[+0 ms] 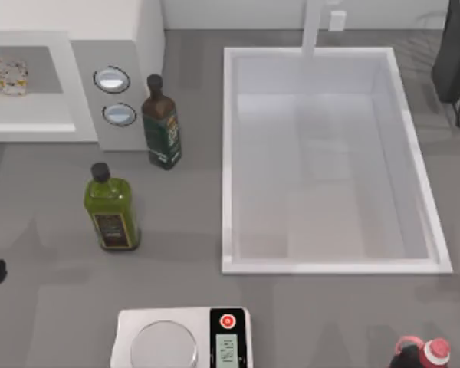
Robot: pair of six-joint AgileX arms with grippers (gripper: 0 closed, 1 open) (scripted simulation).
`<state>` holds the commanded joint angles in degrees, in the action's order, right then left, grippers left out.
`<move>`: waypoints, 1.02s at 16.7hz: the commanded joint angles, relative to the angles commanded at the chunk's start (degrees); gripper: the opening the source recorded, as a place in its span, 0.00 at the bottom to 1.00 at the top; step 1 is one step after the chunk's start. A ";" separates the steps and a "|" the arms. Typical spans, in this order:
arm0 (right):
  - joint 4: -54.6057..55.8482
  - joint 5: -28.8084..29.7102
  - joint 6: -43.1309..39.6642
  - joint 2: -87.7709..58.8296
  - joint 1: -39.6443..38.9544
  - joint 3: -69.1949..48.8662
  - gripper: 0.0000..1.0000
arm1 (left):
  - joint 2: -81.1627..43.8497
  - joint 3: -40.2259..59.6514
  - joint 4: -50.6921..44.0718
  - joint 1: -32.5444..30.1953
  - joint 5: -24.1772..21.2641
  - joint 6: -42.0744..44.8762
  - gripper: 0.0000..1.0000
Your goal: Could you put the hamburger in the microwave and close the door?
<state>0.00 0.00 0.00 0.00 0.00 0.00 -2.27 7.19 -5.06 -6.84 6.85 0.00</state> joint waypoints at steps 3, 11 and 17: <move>0.00 0.00 0.00 0.00 0.00 0.00 1.00 | -0.15 0.10 0.20 -3.89 3.94 0.03 0.00; 0.00 0.00 0.00 0.00 0.00 0.00 1.00 | -3.59 3.29 -0.95 -0.67 0.87 3.14 0.00; 0.00 0.00 0.00 0.00 0.00 0.00 1.00 | -26.91 23.12 -8.64 19.38 -15.20 18.94 0.00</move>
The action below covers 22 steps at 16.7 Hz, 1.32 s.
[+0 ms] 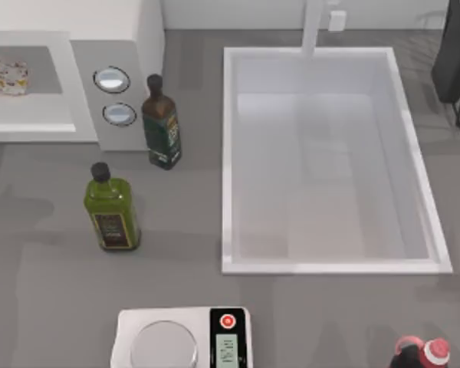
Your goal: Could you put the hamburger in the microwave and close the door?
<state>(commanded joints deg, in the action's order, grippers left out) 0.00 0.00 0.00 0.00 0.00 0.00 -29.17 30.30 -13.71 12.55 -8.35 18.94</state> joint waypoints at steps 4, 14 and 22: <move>0.00 0.00 0.00 0.00 0.00 0.00 1.00 | -24.98 16.42 -7.93 17.18 -11.91 12.15 0.00; 0.00 0.00 0.00 0.00 0.00 0.00 1.00 | -63.90 42.49 -25.88 43.49 -28.17 30.93 0.00; 0.00 0.00 0.00 0.00 0.00 0.00 1.00 | -69.14 46.52 -29.12 46.99 -29.87 33.25 0.00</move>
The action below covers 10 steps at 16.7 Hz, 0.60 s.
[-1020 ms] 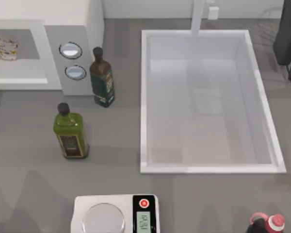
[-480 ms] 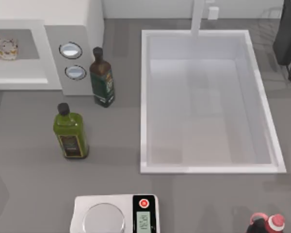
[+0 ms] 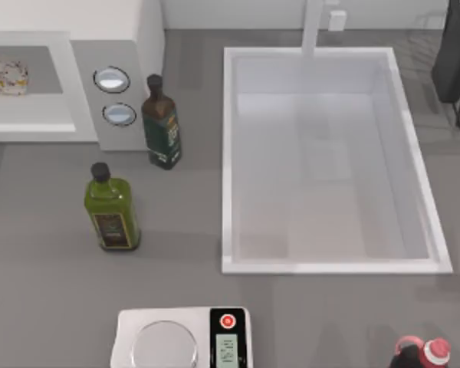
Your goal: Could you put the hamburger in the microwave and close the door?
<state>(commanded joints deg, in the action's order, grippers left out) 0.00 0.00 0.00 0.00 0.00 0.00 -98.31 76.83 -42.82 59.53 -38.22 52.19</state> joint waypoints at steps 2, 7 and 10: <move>0.00 0.00 0.00 0.00 0.00 0.00 1.00 | 0.05 -0.32 0.26 -0.24 0.14 -0.01 0.00; 0.00 0.00 0.00 0.00 0.00 0.00 1.00 | -3.05 -6.74 9.53 -0.07 0.04 0.10 0.00; 0.00 0.00 0.00 0.00 0.00 0.00 1.00 | -5.06 -11.86 18.31 0.03 0.02 0.18 0.00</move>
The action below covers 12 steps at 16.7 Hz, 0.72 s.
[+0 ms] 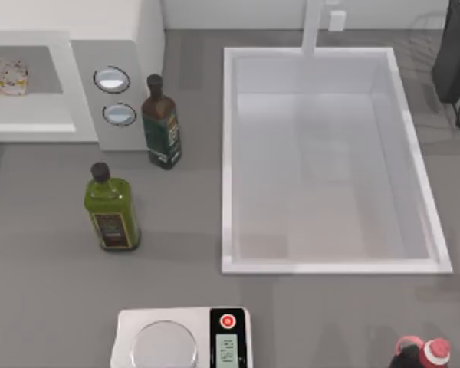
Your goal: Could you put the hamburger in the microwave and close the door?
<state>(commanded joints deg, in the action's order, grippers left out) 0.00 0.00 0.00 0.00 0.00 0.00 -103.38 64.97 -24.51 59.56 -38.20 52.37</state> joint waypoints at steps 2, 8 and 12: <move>0.00 0.00 0.00 0.00 0.00 0.00 1.00 | -1.52 -2.74 3.15 0.09 -0.10 0.08 0.00; 0.00 0.00 0.00 0.00 0.00 0.00 1.00 | -1.69 -3.51 3.92 -0.25 -0.03 -0.04 0.00; 0.00 0.00 0.00 0.00 0.00 0.00 1.00 | 4.40 -9.90 7.70 -4.40 1.79 -4.49 0.00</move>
<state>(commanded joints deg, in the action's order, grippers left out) 0.00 0.00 0.00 0.00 0.00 0.00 -98.98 55.06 -16.82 55.16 -36.41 47.88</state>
